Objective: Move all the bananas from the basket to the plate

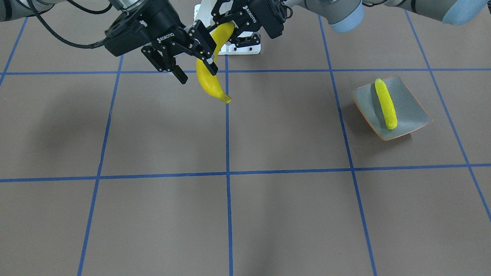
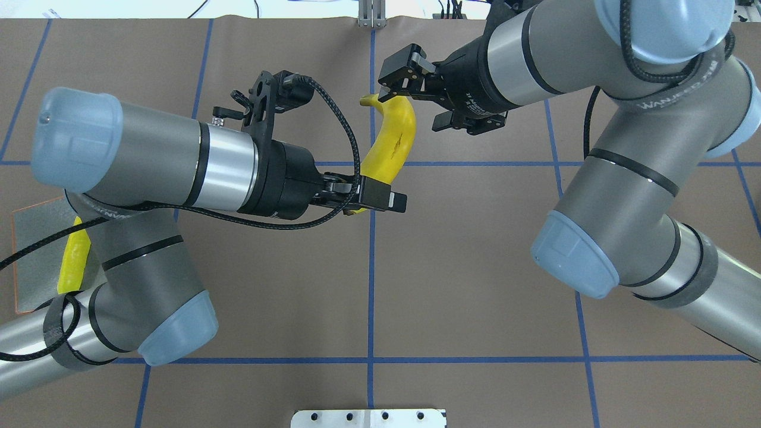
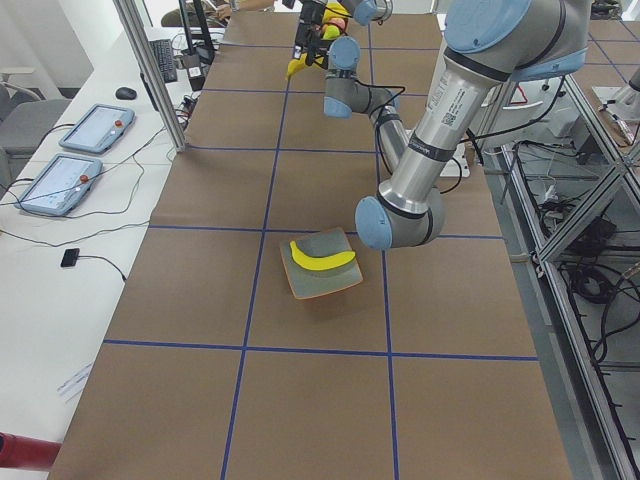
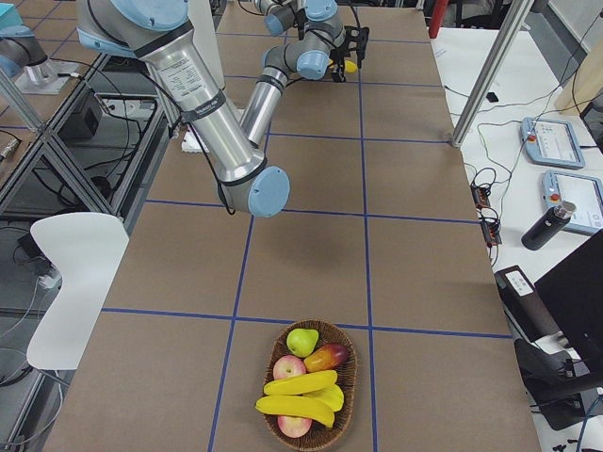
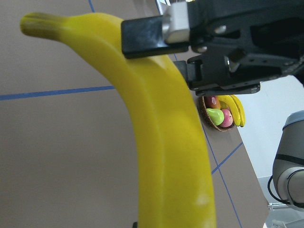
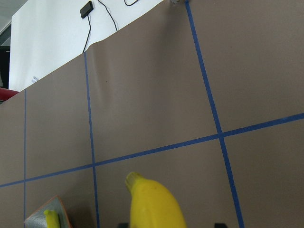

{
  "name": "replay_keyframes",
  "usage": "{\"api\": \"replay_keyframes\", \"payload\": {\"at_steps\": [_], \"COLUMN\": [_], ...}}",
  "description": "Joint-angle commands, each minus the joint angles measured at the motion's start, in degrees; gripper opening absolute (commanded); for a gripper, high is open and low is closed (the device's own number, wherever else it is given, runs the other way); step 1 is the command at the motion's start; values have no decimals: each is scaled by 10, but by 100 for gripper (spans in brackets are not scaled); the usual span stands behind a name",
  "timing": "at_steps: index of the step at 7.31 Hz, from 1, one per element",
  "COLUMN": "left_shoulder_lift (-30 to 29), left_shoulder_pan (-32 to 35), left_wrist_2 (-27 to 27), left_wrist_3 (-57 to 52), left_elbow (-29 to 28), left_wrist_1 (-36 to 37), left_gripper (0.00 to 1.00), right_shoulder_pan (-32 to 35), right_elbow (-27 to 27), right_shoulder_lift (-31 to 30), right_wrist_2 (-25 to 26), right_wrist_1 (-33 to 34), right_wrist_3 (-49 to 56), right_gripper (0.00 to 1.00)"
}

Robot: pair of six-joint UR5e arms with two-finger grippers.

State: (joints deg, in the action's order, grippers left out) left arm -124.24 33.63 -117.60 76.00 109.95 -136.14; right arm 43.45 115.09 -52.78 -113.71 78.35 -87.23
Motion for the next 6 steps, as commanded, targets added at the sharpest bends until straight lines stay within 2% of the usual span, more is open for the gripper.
{"api": "replay_keyframes", "payload": {"at_steps": [1,3,6], "left_shoulder_lift": [14,106,236], "left_shoulder_pan": [1,6,13], "left_wrist_2": [0,-1,4], "left_wrist_3": [6,0,-67], "left_elbow": [5,34,51], "left_wrist_1": [2,3,3], "left_gripper": [0,0,0], "right_shoulder_pan": [23,45,138], "right_elbow": [38,40,9], "right_shoulder_lift": [-35,-83,-172], "right_wrist_2": [-9,-11,-76], "right_wrist_1": [0,2,2], "right_wrist_3": [9,56,191], "right_gripper": [100,100,100]}}
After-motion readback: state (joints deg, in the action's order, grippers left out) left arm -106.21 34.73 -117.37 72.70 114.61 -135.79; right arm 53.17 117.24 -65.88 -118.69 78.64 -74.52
